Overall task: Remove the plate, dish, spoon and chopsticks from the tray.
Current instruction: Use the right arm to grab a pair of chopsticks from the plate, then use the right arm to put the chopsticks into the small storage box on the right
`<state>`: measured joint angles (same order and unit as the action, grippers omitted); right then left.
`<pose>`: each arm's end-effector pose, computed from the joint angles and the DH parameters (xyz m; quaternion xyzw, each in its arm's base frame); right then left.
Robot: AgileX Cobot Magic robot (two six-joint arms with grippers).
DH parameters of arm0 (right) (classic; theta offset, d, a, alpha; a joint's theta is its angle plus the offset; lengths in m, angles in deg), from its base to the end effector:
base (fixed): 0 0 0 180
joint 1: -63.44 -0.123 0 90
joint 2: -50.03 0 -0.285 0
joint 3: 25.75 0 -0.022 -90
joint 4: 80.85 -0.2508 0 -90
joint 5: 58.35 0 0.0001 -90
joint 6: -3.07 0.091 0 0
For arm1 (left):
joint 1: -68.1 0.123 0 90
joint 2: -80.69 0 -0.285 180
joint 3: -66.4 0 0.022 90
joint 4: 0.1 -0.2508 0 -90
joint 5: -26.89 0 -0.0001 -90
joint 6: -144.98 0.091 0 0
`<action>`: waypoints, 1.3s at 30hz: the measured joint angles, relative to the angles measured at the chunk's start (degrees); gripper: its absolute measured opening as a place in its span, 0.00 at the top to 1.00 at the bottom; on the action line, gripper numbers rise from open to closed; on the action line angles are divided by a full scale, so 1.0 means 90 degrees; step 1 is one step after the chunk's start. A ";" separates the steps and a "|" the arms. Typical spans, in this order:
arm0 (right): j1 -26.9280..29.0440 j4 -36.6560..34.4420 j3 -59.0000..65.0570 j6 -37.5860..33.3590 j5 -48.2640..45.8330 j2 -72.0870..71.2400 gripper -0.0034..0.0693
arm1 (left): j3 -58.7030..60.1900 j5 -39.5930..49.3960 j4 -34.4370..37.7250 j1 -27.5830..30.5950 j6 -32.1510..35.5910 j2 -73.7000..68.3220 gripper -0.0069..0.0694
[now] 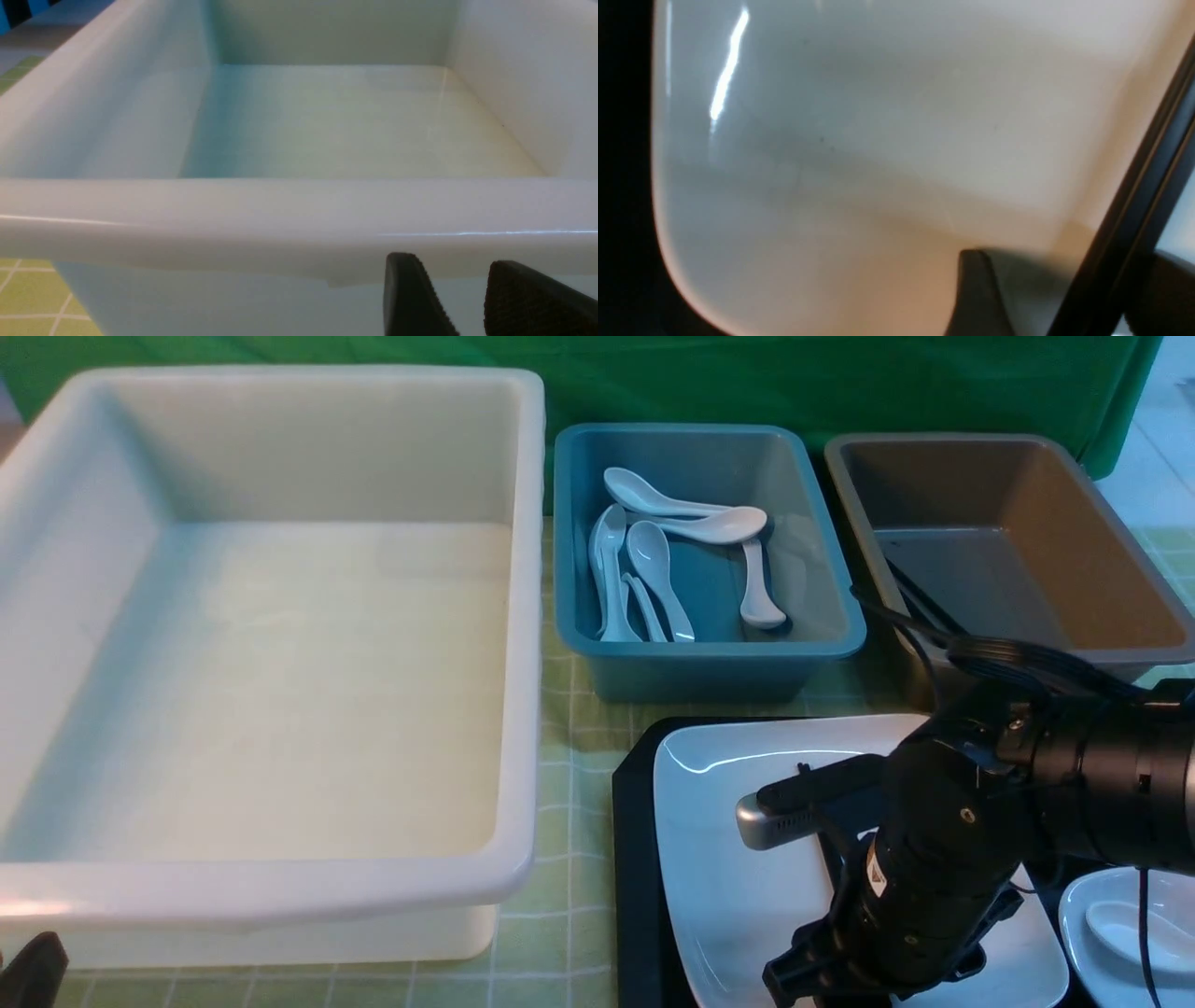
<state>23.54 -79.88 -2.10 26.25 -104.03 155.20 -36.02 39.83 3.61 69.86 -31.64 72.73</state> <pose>0.2250 0.1867 0.1674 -0.1508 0.9874 0.0197 0.0442 0.0561 0.0004 0.1904 -0.0085 0.7572 0.0032 0.6531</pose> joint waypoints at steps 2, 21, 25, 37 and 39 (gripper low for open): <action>0.0000 0.0006 -0.0020 0.0050 0.0015 0.0027 0.42 | 0.0000 0.0000 0.0000 0.0000 0.0000 0.0000 0.62; 0.0000 -0.0041 -0.0027 -0.0031 -0.0899 -0.1529 0.81 | 0.0000 0.0000 0.0000 0.0000 0.0007 0.0000 0.62; 0.0000 0.0101 -0.0053 -0.0111 -0.1001 -0.2562 0.81 | 0.0000 0.0000 0.0000 0.0000 0.0007 0.0000 0.62; 0.2648 0.0748 -0.2473 -0.1073 -0.1031 -0.2195 0.81 | 0.0000 0.0000 0.0000 0.0000 0.0007 0.0000 0.62; 0.3002 0.0770 -0.2808 -0.1190 -0.0718 -0.1782 0.81 | 0.0000 0.0000 0.0000 0.0000 0.0007 0.0000 0.62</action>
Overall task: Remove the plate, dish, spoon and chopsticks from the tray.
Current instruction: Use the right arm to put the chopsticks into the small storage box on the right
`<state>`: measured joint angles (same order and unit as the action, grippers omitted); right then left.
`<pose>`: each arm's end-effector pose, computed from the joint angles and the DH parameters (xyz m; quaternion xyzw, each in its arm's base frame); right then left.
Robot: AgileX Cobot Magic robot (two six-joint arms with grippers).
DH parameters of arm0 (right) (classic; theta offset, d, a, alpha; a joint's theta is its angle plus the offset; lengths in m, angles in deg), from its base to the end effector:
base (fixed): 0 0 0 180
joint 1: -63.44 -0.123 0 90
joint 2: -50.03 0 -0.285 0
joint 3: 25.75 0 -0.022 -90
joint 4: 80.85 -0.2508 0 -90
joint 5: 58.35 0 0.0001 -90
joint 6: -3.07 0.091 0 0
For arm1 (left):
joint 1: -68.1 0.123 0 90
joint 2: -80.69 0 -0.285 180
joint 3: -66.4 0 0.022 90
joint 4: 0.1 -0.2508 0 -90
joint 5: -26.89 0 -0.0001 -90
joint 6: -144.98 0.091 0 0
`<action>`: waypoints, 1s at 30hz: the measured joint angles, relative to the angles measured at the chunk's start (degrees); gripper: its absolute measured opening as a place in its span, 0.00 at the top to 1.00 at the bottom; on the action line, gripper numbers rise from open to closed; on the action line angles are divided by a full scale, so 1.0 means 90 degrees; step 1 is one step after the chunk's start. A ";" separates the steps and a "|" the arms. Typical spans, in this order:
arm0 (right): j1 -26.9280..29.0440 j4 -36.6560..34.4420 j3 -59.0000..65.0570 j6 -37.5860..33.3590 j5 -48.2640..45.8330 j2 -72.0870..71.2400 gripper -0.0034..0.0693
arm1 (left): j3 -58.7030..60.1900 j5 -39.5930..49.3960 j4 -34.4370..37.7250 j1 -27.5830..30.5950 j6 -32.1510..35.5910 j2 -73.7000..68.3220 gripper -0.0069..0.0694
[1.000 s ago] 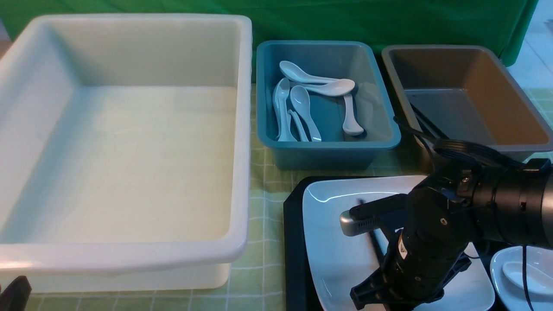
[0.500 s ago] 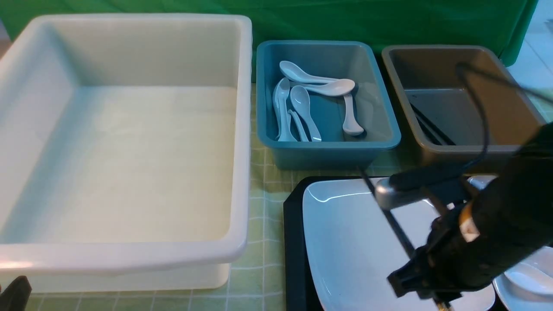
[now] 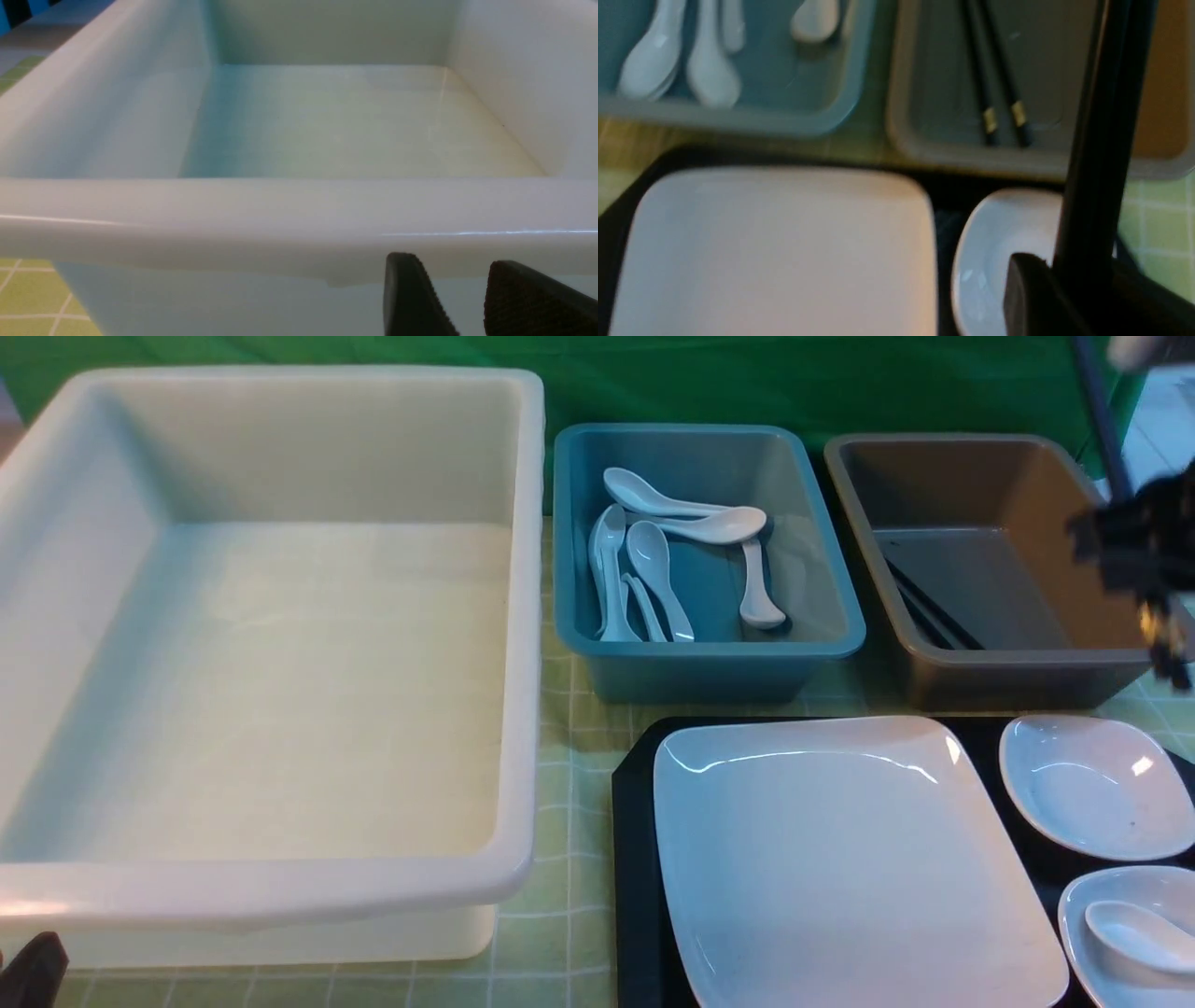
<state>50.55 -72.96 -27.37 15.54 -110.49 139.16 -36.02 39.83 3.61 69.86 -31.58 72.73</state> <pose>0.2986 0.0582 0.3721 -0.0243 0.9363 0.0116 0.3501 0.0561 0.0004 0.1904 -0.0081 0.7573 0.0035 0.6531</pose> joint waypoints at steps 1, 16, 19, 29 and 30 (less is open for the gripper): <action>0.0175 0.0012 -0.0187 -0.0028 0.0201 0.0279 0.81 | 0.0000 0.0000 0.0000 0.0000 0.0000 0.0000 0.62; 0.0600 0.0053 -0.1382 -0.0172 0.2351 0.3389 0.78 | 0.0000 0.0000 0.0000 0.0000 -0.0007 0.0000 0.62; 0.0600 0.0053 -0.1382 -0.0146 0.2366 0.3573 0.66 | 0.0000 0.0000 0.0000 0.0000 -0.0007 0.0000 0.62; 0.0600 0.0025 -0.1972 -0.0677 0.0234 0.2971 0.60 | 0.0000 0.0000 0.0000 0.0000 -0.0007 0.0000 0.62; 0.0600 0.0025 -0.2124 -0.0973 -0.0434 0.2680 0.67 | 0.0000 0.0000 0.0000 0.0000 -0.0007 0.0000 0.62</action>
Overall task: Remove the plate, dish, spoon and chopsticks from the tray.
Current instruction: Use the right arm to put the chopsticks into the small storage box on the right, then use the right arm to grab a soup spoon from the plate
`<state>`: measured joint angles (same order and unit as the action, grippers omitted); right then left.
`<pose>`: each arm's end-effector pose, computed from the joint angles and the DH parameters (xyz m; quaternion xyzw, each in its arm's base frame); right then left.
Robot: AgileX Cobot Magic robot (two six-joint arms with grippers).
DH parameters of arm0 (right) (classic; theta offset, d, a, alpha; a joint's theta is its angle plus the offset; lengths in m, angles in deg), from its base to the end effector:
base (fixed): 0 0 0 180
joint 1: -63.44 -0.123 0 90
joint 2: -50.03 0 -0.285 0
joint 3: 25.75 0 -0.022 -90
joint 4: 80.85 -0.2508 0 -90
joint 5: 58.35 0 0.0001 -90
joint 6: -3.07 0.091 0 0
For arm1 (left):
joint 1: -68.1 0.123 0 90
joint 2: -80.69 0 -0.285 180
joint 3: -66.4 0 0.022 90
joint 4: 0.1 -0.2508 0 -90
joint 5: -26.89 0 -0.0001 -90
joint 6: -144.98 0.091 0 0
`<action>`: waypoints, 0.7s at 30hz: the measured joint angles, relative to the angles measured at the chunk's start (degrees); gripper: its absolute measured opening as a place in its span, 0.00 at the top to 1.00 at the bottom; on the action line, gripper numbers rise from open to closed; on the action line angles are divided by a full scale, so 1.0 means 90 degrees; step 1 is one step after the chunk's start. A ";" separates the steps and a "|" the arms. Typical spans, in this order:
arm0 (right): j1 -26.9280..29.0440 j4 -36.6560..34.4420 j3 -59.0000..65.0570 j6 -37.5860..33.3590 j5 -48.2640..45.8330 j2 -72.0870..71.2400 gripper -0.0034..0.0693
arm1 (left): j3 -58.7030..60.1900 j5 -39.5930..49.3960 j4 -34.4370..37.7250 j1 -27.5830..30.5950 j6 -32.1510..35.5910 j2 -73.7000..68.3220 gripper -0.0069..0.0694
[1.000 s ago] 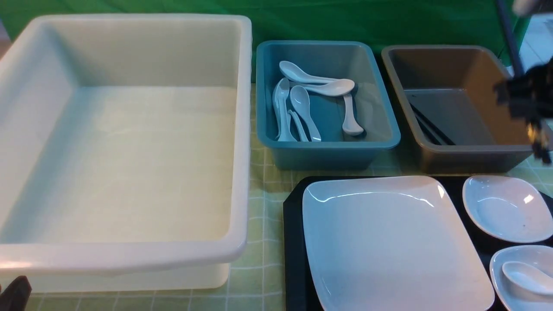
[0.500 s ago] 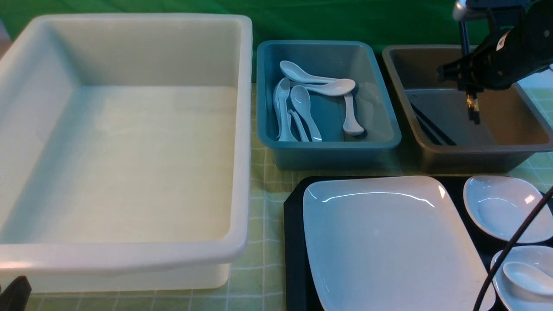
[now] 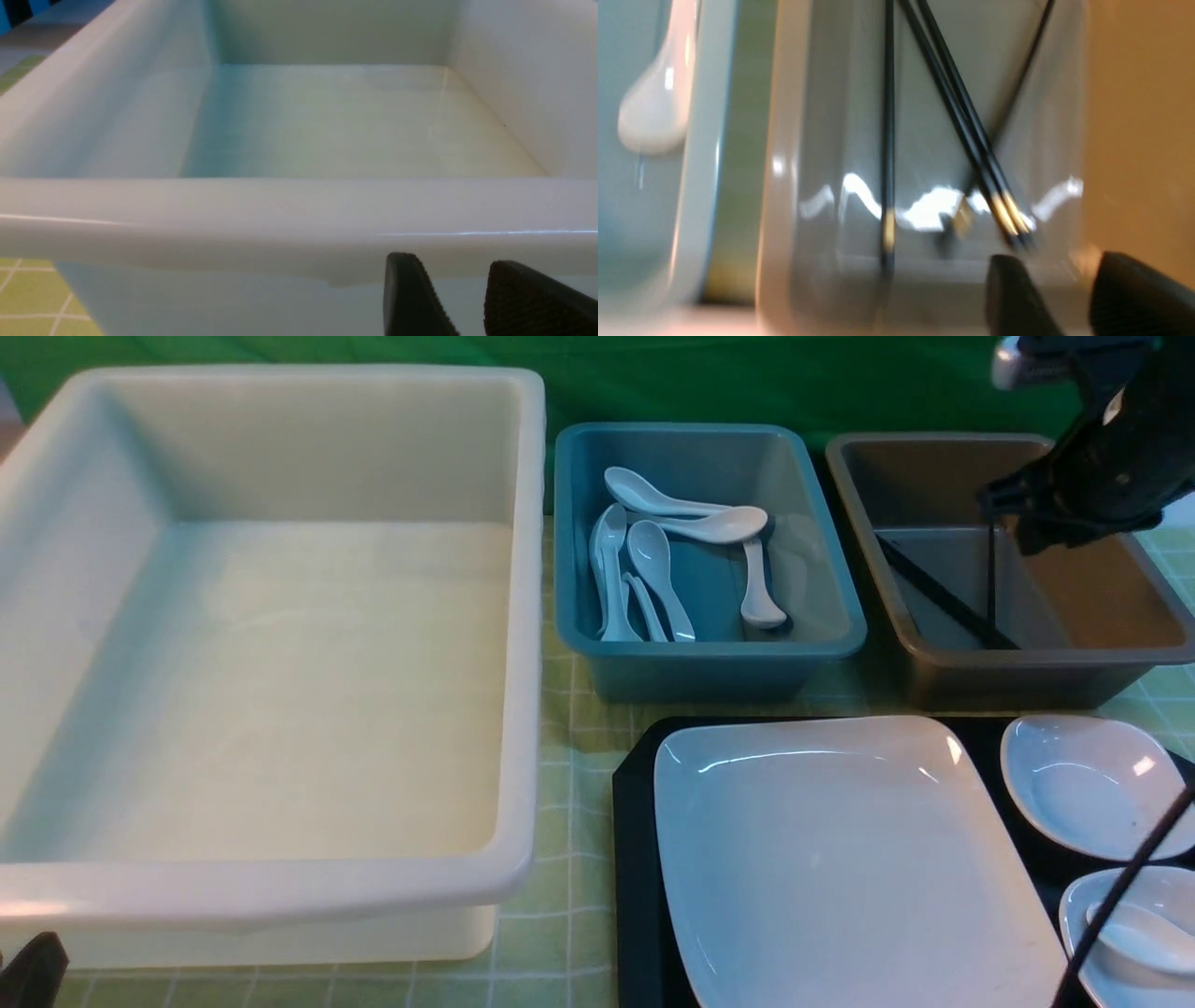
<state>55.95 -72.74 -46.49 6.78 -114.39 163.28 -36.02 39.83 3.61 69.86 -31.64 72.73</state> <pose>0.4093 0.0431 0.3189 -0.0538 0.9589 -0.0405 0.2756 0.0561 0.0004 0.1904 -0.0085 0.7572 0.0032 0.6531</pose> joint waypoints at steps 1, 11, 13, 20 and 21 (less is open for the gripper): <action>0.0000 0.0000 -0.0056 -0.0080 -0.0376 -0.0162 0.70 | 0.0000 0.0000 0.0000 0.0000 0.0006 0.0000 0.62; 0.0000 0.0000 0.2023 -0.0354 -0.1451 -0.2966 0.95 | 0.0000 0.0000 0.0000 0.0000 0.0006 0.0000 0.62; 0.0000 0.0013 0.2738 -0.0495 -0.1481 -0.3492 0.95 | 0.0000 0.0000 0.0000 0.0000 0.0006 0.0000 0.62; 0.0000 0.0334 0.5135 -0.0866 -0.1318 -0.4067 0.74 | 0.0000 0.0000 0.0000 0.0000 0.0006 0.0000 0.62; 0.0000 0.0418 0.5353 -0.0872 -0.1297 -0.4048 0.68 | 0.0000 0.0000 0.0000 0.0000 0.0006 0.0000 0.62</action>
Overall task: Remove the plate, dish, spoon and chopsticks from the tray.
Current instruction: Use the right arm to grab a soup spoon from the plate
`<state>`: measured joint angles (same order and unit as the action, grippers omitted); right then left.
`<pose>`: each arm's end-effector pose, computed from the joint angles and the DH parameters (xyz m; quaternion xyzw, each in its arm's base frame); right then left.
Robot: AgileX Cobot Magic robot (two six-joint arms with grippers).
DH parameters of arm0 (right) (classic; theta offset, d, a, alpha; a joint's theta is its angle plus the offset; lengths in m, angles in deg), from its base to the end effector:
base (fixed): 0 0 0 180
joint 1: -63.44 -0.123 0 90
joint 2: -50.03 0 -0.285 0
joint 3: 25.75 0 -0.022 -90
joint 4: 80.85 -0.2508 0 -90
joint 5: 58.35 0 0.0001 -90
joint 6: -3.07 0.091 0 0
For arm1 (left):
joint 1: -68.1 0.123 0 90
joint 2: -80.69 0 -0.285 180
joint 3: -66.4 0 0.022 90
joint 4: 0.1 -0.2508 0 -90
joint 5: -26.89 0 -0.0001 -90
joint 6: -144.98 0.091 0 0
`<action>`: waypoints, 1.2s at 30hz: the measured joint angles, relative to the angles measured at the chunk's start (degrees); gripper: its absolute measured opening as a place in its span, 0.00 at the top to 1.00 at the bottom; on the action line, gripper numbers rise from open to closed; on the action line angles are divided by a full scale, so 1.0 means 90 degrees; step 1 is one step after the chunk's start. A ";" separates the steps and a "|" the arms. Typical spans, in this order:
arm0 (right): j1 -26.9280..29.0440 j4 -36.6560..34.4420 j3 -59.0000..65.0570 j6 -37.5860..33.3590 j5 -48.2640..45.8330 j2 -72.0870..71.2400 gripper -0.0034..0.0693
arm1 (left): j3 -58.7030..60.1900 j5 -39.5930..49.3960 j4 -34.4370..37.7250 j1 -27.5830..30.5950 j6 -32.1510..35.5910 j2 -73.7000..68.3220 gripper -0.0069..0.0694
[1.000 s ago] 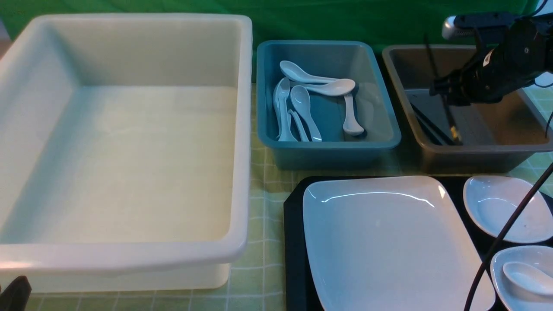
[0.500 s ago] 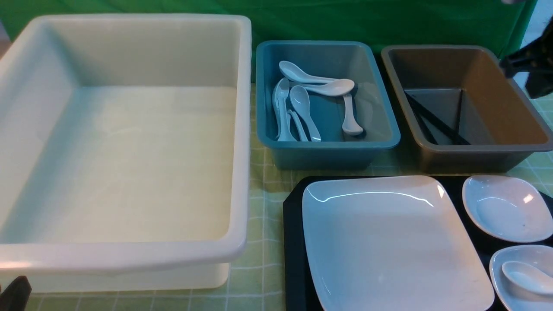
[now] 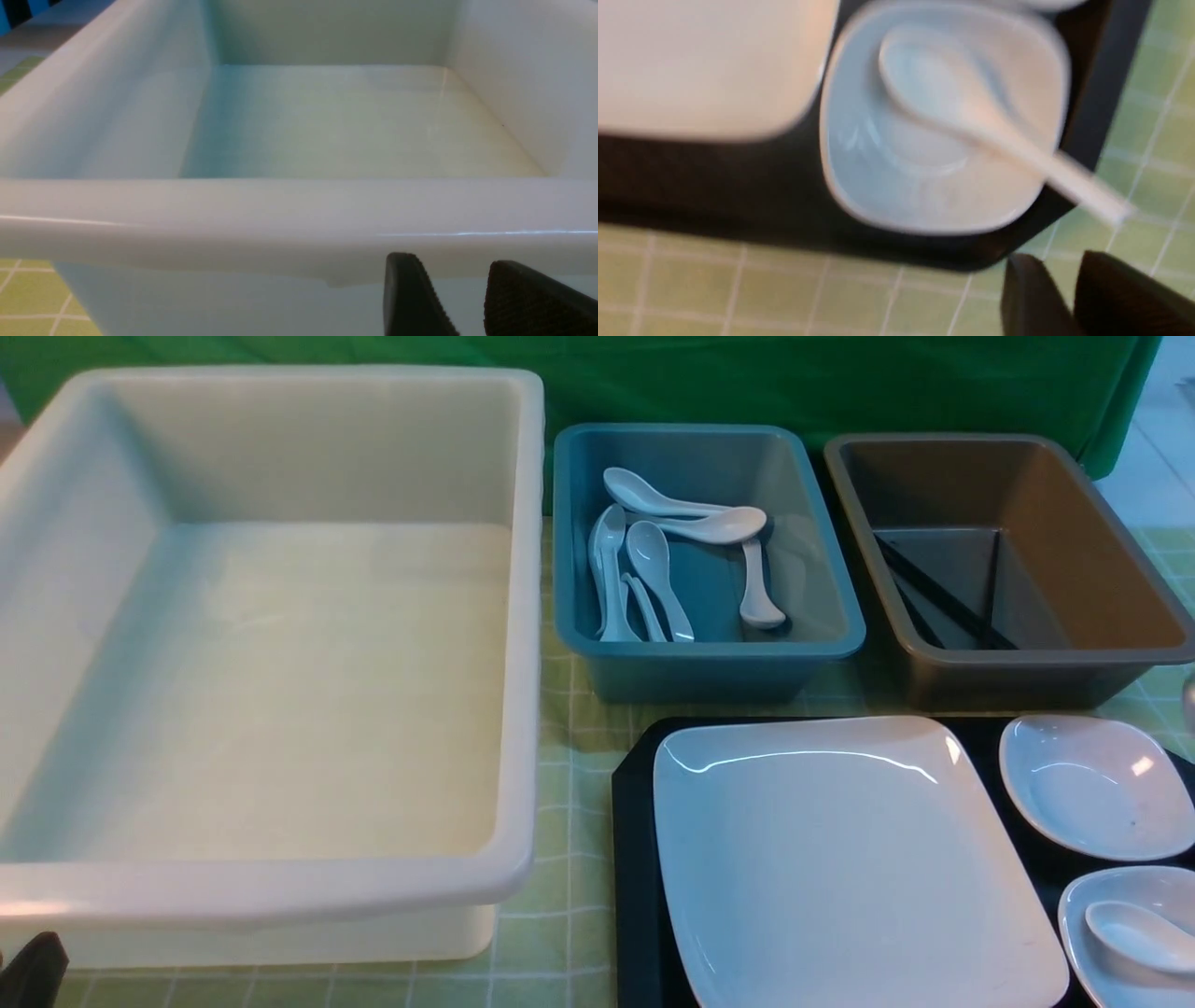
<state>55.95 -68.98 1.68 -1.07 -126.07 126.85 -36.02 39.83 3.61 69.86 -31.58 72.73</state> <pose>0.1972 0.0084 0.2717 -0.1328 0.9838 -0.0961 0.0725 0.0561 0.0004 0.1904 -0.0081 0.7573 0.0035 0.6531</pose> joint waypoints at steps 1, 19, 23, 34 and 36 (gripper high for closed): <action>0.0000 0.0113 0.0249 -0.0008 0.0025 0.0028 0.61 | 0.0000 0.0000 0.0000 0.0000 0.0000 0.0000 0.62; 0.0000 0.2299 0.1055 -0.1262 0.1162 0.1447 0.37 | 0.0000 0.0000 0.0000 0.0000 -0.0005 0.0012 0.62; 0.0000 0.2854 0.1055 -0.1349 0.1168 0.1802 0.37 | 0.0000 0.0000 0.0000 0.0000 -0.0005 0.0012 0.62; 0.0000 0.3335 0.1055 -0.1370 0.1410 0.2564 0.40 | 0.0000 0.0000 0.0000 0.0000 -0.0005 0.0012 0.62; 0.0000 0.3335 0.1055 -0.1417 0.1390 0.2577 0.51 | 0.0000 0.0000 0.0000 0.0000 -0.0005 0.0012 0.62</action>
<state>55.95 -38.96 11.18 -13.82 -113.56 150.05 -36.02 39.83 3.61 69.86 -31.63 72.84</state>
